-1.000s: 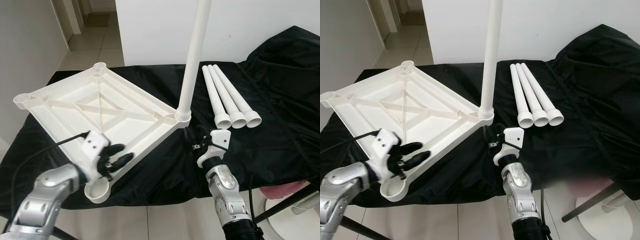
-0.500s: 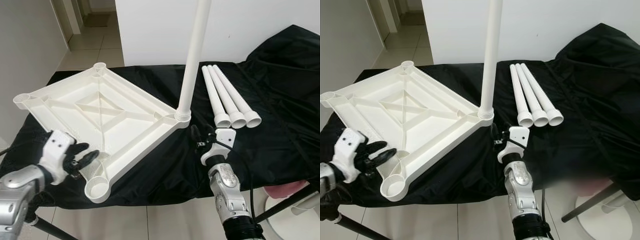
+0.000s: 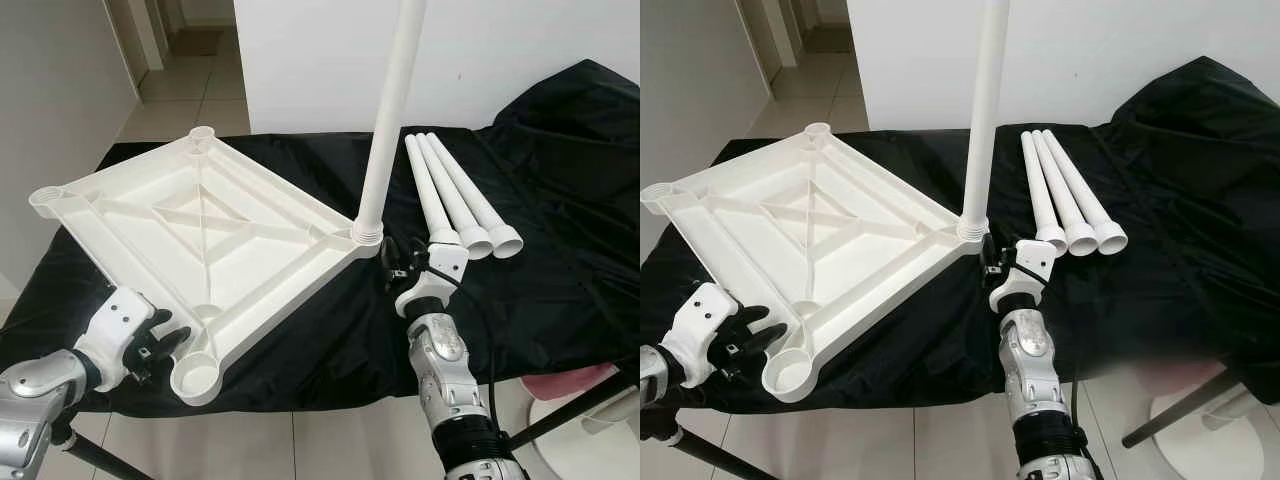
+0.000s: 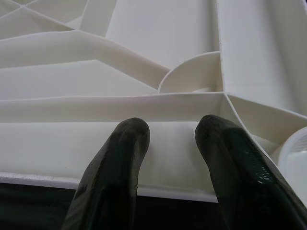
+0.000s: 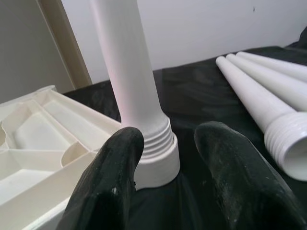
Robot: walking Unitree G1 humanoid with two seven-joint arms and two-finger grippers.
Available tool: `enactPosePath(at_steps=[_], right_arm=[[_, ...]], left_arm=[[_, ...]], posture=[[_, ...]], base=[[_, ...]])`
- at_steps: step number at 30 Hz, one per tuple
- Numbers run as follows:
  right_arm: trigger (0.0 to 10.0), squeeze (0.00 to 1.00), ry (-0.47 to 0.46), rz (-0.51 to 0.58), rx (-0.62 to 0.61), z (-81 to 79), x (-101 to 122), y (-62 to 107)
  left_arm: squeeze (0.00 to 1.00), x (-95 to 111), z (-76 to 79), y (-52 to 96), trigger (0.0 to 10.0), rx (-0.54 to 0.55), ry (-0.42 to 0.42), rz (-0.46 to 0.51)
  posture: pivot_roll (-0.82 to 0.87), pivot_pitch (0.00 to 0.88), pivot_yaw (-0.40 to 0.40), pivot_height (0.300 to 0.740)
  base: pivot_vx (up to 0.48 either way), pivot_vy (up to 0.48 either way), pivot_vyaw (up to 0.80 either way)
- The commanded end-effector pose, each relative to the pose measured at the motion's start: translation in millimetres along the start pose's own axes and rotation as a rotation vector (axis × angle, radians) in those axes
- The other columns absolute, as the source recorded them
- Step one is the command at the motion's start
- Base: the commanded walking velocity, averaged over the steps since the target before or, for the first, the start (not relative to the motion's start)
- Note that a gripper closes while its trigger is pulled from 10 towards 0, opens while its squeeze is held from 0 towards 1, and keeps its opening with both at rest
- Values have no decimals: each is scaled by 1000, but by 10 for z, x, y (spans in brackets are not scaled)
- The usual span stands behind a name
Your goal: Building children table
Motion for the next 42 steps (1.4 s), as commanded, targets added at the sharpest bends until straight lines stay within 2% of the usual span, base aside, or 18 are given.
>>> enactPosePath(at_steps=[1,4,5,6,7,9,10,12,15,18,22,27,29,32,34,39,41,42], right_arm=[[10000,0,-20,-53,-11,-37,-86,-33],[10000,0,-20,-53,-11,-37,-86,-33],[10000,0,-14,-84,-20,-39,-136,-46],[10000,0,-6,-126,-42,-27,-209,-69],[10000,0,-6,-126,-42,-27,-209,-69],[10000,0,6,-175,-72,-5,-300,-97],[10000,0,6,-175,-72,-5,-300,-97],[10000,0,16,-231,-99,12,-403,-120],[10000,0,19,-242,-101,11,-423,-126],[10000,0,47,-282,-89,4,-477,-170],[10000,0,65,-307,-59,-24,-505,-222],[10000,0,91,-323,-36,-43,-514,-289],[10000,0,102,-343,-17,-52,-495,-379],[10000,0,104,-356,-12,-51,-488,-414],[10000,0,111,-375,-1,-43,-473,-475],[10000,0,131,-378,55,-121,-435,-543],[10000,0,131,-378,55,-121,-435,-543],[10000,0,147,-355,83,-180,-385,-581]], left_arm=[[0,-148,127,-62,10000,-33,13,-52],[0,-148,127,-62,10000,-33,13,-52],[0,-151,154,-85,10000,-35,9,-51],[0,-153,230,-116,10000,-56,8,-47],[0,-153,230,-116,10000,-56,8,-47],[0,-139,380,-163,10000,-100,-1,-36],[0,-139,380,-163,10000,-100,-1,-36],[0,-125,519,-216,10000,-133,-12,-28],[0,-112,550,-230,10000,-138,-13,-24],[0,-1,757,-272,10000,-177,-5,22],[0,80,883,-317,10000,-198,0,52],[0,161,961,-360,10000,-212,-5,76],[0,272,1029,-404,10000,-223,-15,103],[0,328,1054,-426,10000,-226,-17,116],[0,460,1109,-504,10000,-223,-20,155],[0,607,1128,-622,10000,-190,0,203],[0,607,1128,-622,10000,-190,0,203],[0,659,1109,-677,10000,-161,13,220]], posture=[[41,9,31,740],[41,9,31,740],[41,9,31,740],[36,6,35,740],[36,6,35,740],[33,3,38,740],[33,3,38,740],[35,10,39,740],[35,10,39,740],[40,16,36,740],[41,14,34,740],[43,17,32,740],[50,20,31,740],[53,24,31,740],[56,25,31,740],[46,30,39,740],[46,30,39,740],[43,30,42,740]], base=[[0,0,0],[0,0,0],[0,0,0],[0,0,0],[0,0,0],[0,0,0],[0,0,0],[0,0,0],[0,0,0],[0,0,0],[0,0,0],[0,0,0],[0,0,0],[0,0,0],[0,0,0],[0,0,0],[0,0,0],[0,0,0]])
Point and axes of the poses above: a point about 5 cm out from each wrist's last joint towards the gripper, its own y axis pointing back from the gripper into the wrist, its own x axis along the axis of the wrist's last joint, z = x × y, the point moved 4 cm from there along -y, pointing out of the wrist towards the gripper, and after that the axes turned 2 degrees about -y, right-handed, at the moved point
